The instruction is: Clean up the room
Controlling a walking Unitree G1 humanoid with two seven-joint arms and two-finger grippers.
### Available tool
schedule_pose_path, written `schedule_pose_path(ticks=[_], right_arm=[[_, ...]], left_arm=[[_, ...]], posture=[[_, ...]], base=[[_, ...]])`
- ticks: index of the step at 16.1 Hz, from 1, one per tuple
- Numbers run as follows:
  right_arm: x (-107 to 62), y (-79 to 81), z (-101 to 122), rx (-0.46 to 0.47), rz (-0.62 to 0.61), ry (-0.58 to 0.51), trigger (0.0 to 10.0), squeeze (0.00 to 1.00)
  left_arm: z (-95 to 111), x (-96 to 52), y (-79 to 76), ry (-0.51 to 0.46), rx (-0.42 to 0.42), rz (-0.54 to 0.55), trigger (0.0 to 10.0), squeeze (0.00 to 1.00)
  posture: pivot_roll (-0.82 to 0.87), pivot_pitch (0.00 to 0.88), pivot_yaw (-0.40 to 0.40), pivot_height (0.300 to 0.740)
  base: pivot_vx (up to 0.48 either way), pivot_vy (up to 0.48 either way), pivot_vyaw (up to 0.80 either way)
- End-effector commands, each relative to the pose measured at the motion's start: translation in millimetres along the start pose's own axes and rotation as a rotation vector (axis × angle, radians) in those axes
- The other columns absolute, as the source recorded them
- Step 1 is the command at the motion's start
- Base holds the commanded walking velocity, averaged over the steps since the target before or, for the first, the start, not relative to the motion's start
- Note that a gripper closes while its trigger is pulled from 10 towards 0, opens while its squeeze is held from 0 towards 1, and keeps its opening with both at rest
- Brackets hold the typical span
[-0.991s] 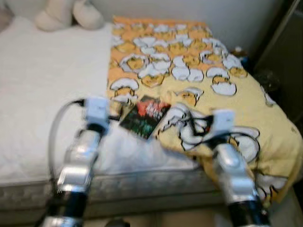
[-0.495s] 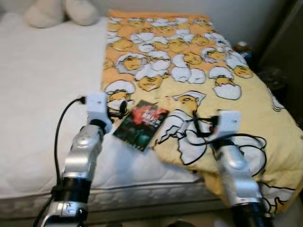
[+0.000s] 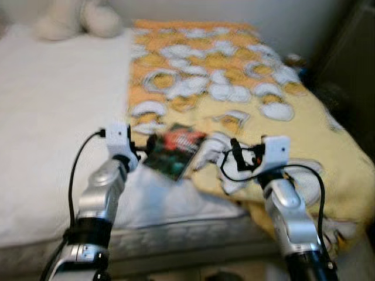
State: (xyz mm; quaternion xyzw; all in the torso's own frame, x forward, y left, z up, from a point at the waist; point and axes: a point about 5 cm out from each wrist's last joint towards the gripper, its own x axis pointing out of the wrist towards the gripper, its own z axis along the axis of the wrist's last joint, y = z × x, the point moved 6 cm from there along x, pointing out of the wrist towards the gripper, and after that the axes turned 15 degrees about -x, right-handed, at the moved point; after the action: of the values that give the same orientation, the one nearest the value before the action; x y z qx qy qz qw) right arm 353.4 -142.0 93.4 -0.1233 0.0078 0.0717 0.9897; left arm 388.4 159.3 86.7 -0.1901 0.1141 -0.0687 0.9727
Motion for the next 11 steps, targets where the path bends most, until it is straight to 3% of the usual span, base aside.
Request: schedule_pose_path(ticks=[1,4,5,9,11], right_arm=[[-1.1,-6.3,-0.2,0.001,-0.020,0.003,10.0,0.00],[0.2,-4.8,0.4,0.004,-0.017,0.003,10.0,0.00],[-0.1,-4.7,3.3,0.016,-0.023,-0.013,10.0,0.00],[-1.4,-3.6,2.6,0.014,-0.022,-0.011,10.0,0.00],[-1.1,-4.2,3.1,0.013,-0.023,-0.013,10.0,0.00]], left_arm=[[4.8,2.5,-10.7,-0.011,0.031,-0.037,10.0,0.00],[6.0,0.2,-7.7,-0.019,0.067,-0.031,10.0,0.00],[6.5,-0.5,-6.9,-0.023,0.053,-0.033,10.0,0.00],[10.9,-1.1,-7.3,-0.042,0.065,-0.051,10.0,0.00],[14.3,-0.8,-13.0,-0.049,0.118,-0.082,10.0,0.00]], posture=[[0.00,0.000,-0.024,0.710],[0.01,0.000,-0.024,0.710],[0.01,0.000,-0.022,0.710],[0.01,0.000,-0.023,0.710],[0.01,0.000,-0.024,0.710]], base=[[0.000,0.000,-0.74],[0.000,0.000,-0.75],[0.000,0.480,-0.57],[0.000,0.480,0.00],[0.000,0.480,0.00]])
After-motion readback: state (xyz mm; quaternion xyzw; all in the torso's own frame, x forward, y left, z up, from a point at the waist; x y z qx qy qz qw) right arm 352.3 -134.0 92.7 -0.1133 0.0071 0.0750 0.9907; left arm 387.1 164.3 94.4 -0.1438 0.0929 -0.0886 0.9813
